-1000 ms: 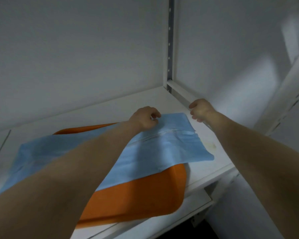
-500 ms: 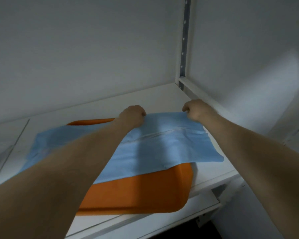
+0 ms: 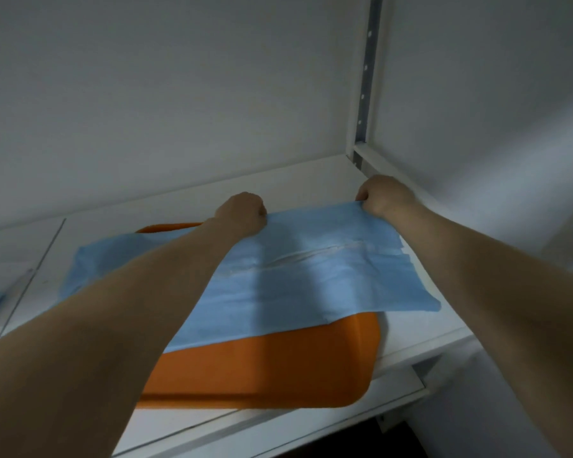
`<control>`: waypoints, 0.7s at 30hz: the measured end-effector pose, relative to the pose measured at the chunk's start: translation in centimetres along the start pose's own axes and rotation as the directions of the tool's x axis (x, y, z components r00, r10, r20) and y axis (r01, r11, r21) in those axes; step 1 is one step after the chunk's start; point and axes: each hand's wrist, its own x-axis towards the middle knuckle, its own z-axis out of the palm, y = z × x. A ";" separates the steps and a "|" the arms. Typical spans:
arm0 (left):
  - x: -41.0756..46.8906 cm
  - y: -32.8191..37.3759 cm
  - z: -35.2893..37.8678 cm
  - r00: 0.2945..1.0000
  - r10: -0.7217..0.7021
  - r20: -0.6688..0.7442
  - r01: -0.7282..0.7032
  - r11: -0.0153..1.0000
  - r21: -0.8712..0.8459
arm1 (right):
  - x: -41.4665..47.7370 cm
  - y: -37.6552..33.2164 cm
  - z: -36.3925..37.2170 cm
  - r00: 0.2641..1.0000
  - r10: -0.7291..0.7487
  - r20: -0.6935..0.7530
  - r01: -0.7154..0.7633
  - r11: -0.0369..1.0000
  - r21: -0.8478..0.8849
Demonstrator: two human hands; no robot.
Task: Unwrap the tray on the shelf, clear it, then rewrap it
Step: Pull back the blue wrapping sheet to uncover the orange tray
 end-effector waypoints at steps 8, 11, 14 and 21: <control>-2.6 0.1 -1.2 0.997 -0.004 -0.081 -0.005 0.994 -0.109 | -4.4 -0.4 -2.4 0.976 0.013 -0.217 0.007 0.996 0.089; -4.2 0.2 -1.3 0.989 0.030 -0.145 -0.045 0.993 -0.105 | -6.8 -0.2 -2.5 0.961 0.020 -0.276 0.013 0.993 0.117; -6.1 0.4 -1.3 0.972 0.098 -0.213 -0.121 0.988 -0.096 | -9.5 -0.2 -2.5 0.948 0.041 -0.317 -0.001 0.992 0.127; -11.3 0.3 -0.2 0.894 0.310 -0.323 -0.318 0.948 0.028 | -15.8 0.5 -0.4 0.924 0.114 -0.366 -0.044 0.980 0.192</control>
